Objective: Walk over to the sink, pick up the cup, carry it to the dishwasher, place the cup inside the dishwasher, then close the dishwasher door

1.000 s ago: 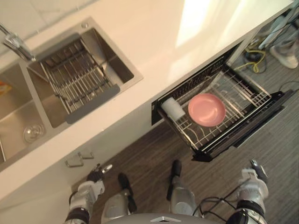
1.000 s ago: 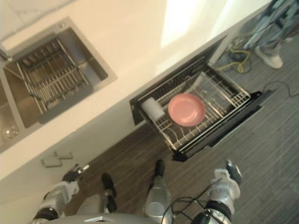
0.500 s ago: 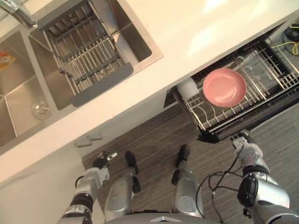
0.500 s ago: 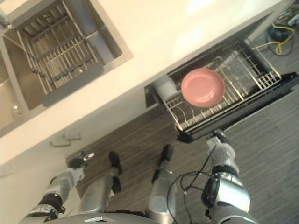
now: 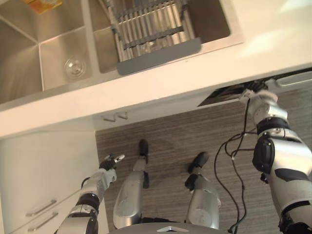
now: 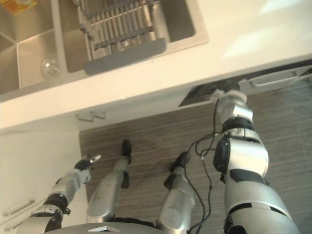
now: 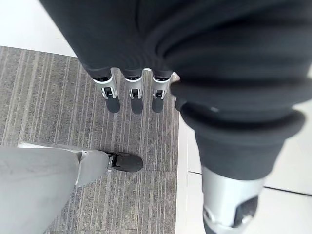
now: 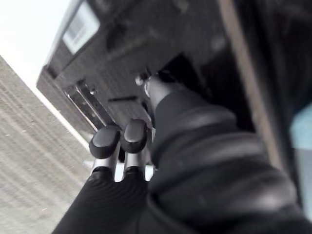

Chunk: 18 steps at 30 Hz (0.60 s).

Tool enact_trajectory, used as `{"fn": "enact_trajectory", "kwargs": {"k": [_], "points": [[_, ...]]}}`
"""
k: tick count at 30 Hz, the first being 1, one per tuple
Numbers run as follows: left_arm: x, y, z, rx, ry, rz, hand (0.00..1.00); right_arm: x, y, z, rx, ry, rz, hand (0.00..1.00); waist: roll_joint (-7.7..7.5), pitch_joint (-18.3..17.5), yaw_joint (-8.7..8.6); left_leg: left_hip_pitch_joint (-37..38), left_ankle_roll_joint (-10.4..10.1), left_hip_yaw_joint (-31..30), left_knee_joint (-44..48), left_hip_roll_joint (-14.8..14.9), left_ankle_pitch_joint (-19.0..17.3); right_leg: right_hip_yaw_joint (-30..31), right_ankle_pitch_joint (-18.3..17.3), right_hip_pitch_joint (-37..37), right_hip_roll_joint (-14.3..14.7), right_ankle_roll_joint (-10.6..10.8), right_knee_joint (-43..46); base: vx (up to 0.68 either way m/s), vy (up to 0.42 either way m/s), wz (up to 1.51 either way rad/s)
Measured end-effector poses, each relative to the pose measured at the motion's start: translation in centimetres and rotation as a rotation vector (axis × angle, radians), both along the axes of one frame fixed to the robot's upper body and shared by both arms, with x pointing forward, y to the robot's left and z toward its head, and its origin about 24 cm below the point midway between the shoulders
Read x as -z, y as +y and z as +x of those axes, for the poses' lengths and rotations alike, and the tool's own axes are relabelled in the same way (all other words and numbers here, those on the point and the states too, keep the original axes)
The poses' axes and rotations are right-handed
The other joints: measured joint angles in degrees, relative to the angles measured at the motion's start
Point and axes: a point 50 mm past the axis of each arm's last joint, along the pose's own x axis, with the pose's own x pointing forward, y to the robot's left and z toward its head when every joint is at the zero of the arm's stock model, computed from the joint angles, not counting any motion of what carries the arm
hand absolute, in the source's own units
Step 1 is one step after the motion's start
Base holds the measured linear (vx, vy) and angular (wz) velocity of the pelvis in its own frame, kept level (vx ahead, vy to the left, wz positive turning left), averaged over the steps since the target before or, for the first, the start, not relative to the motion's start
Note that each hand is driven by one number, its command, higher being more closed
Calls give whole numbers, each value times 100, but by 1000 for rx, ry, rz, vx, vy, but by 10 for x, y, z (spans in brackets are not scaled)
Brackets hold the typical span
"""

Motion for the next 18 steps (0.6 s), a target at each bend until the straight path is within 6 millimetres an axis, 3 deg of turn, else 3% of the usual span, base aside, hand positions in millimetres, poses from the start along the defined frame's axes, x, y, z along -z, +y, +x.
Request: {"fn": "enact_trajectory", "kwargs": {"k": [1, 8, 12, 15, 16, 17, 18], "points": [[1, 1, -1, 3, 4, 6, 0, -1, -4, -2, 5, 29, -49, 0, -1, 0, -16, -24, 6, -53, 0, -20, 18, -52, -47, -3, -33, 4, 71, -11, 8, 23], [8, 5, -18, 0, 11, 1, 0, -6, -5, -2, 8, 81, -158, 0, 35, 16, 57, -41, 10, -58, 0, 50, 23, -65, -121, -44, 9, -5, 126, -11, -10, 1], [6, 6, -18, 2, -17, 8, 0, 10, -11, -15, 13, 12, -194, 0, 30, 18, 78, 32, 2, -55, 29, 114, 71, -93, -103, 83, 97, -32, 54, 51, -31, 1], [6, 8, -20, -4, -21, 14, 0, 44, -9, -34, 23, -57, -216, 0, -16, 4, 29, 279, 10, -45, 27, 129, 21, -132, -124, 374, 144, -4, -38, 88, -26, 4], [7, 13, -24, -9, -22, 27, 0, 79, 3, -48, -4, -57, -189, 0, -114, -47, -58, 427, -22, -35, 25, 130, -27, -166, -121, 600, 200, 12, -187, 94, -21, 1], [7, 16, -26, -13, -18, 36, 0, 97, 11, -55, -15, -41, -163, 0, -174, -87, -88, 485, -30, -18, 25, 142, -56, -168, -125, 667, 227, 21, -229, 121, -30, -2], [8, 22, -31, -18, -7, 53, 0, 137, 25, -73, -27, 20, -106, 0, -311, -211, -115, 576, -47, 12, 20, 162, -106, -162, -135, 779, 275, 34, -309, 114, -36, -8]]}}
